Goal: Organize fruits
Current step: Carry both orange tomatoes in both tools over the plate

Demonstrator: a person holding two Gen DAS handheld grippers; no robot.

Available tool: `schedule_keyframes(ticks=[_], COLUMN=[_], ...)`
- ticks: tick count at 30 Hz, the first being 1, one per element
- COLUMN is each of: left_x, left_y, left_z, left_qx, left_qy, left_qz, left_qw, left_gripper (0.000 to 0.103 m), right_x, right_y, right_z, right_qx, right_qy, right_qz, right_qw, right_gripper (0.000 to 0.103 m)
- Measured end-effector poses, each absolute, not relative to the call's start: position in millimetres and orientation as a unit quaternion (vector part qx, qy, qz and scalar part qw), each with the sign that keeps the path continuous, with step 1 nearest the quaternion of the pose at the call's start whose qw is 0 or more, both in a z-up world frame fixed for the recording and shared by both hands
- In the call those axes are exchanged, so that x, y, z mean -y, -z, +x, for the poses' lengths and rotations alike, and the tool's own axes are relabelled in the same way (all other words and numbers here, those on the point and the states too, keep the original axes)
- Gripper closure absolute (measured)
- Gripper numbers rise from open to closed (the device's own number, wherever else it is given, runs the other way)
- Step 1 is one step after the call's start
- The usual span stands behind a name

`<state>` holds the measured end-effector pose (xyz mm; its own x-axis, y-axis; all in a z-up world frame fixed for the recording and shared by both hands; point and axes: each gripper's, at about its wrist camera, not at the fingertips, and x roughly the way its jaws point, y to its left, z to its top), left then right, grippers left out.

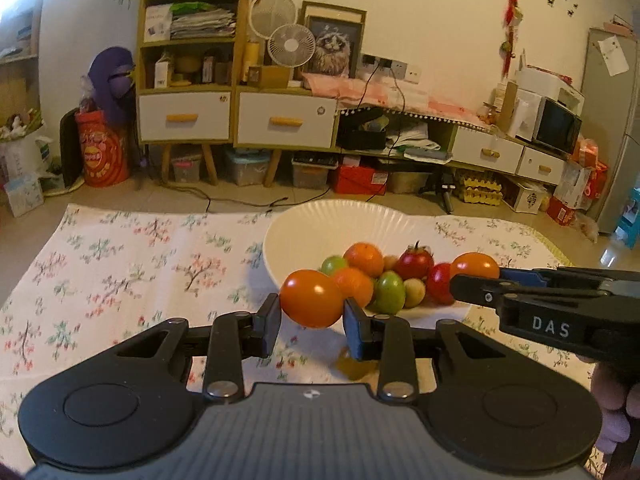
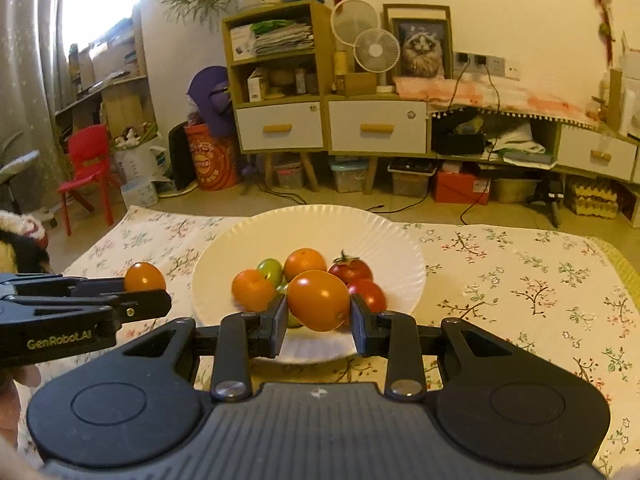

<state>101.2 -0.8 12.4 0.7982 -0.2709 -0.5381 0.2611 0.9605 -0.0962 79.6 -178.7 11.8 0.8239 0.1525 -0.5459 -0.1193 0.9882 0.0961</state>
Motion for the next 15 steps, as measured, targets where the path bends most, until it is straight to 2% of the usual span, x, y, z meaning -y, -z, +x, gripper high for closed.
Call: schedule_keyframes(ticks=[15], left_x=[33.2], left_y=[-9.3], left_z=[156.0], left_qx=[-0.295], left_qy=[0.178], left_qz=[0.032], left_qw=[0.938], left_gripper=[0.071], right_x=[220.3], right_y=[-3.7], right_z=[125.2], right_qx=[-0.326], right_qy=[-0.056], right_qz=[0.079], right_qw=[0.940], right_gripper=[0.073])
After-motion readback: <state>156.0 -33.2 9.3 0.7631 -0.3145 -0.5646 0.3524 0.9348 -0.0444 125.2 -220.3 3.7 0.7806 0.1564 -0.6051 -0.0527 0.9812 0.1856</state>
